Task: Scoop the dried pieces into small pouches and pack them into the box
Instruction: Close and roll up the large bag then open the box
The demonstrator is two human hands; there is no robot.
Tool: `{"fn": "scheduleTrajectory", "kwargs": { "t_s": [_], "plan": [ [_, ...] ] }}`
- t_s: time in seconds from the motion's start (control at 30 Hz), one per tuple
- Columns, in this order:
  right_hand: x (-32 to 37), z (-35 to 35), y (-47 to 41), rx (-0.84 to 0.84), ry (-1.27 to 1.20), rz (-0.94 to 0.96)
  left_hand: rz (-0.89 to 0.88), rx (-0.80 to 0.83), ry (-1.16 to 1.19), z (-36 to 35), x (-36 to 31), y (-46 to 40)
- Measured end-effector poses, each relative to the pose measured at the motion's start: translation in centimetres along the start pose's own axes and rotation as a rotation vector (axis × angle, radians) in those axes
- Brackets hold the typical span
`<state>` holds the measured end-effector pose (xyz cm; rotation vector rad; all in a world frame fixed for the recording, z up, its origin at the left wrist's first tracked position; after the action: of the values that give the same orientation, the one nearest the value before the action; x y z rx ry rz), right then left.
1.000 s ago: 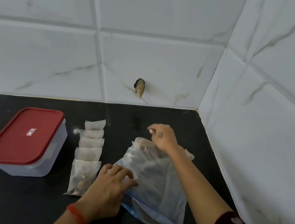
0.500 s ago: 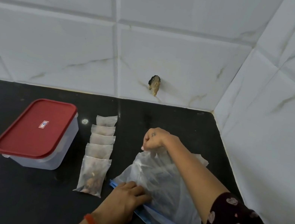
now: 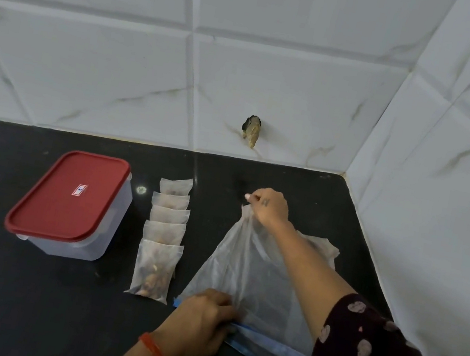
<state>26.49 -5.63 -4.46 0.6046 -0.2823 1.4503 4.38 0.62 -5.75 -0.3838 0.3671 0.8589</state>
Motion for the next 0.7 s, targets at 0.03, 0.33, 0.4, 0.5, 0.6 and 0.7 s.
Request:
{"fn": "scheduleTrajectory", "kwargs": {
  "t_s": [0.03, 0.33, 0.4, 0.5, 0.6, 0.7],
  "plan": [
    [-0.3, 0.7, 0.0, 0.006, -0.039, 0.001, 0.0, 0.016, -0.005, -0.4, 0.0, 0.2],
    [-7.7, 2.6, 1.2, 0.228, 0.061, -0.15, -0.081, 0.096, -0.133, -1.8, -1.1, 0.3],
    [-7.1, 3.0, 1.4, 0.067, 0.11, -0.105, -0.106, 0.104, -0.146, -1.9, -1.4, 0.3],
    [-6.7, 2.5, 2.0, -0.015, 0.195, -0.055, -0.097, 0.114, -0.109, -1.7, -1.6, 0.2],
    [-6.9, 2.8, 3.4, -0.052, 0.115, -0.008, -0.111, 0.116, -0.111, -1.5, -1.7, 0.4],
    [-6.6, 4.8, 7.0, -0.178, -0.056, 0.06, -0.137, 0.111, -0.112, -1.2, -1.9, 0.4]
  ]
}}
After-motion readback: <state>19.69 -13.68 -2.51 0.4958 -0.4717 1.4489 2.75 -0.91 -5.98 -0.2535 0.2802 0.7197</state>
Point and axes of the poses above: each hand's wrist, its own y-axis away from the middle knuckle, its own z-axis out of the back of the hand, x = y × z, the point moved 10 cm from there along -y, towards the middle knuckle, and after that the axes turned 7 degrees about -z, right-handed, at the moved point
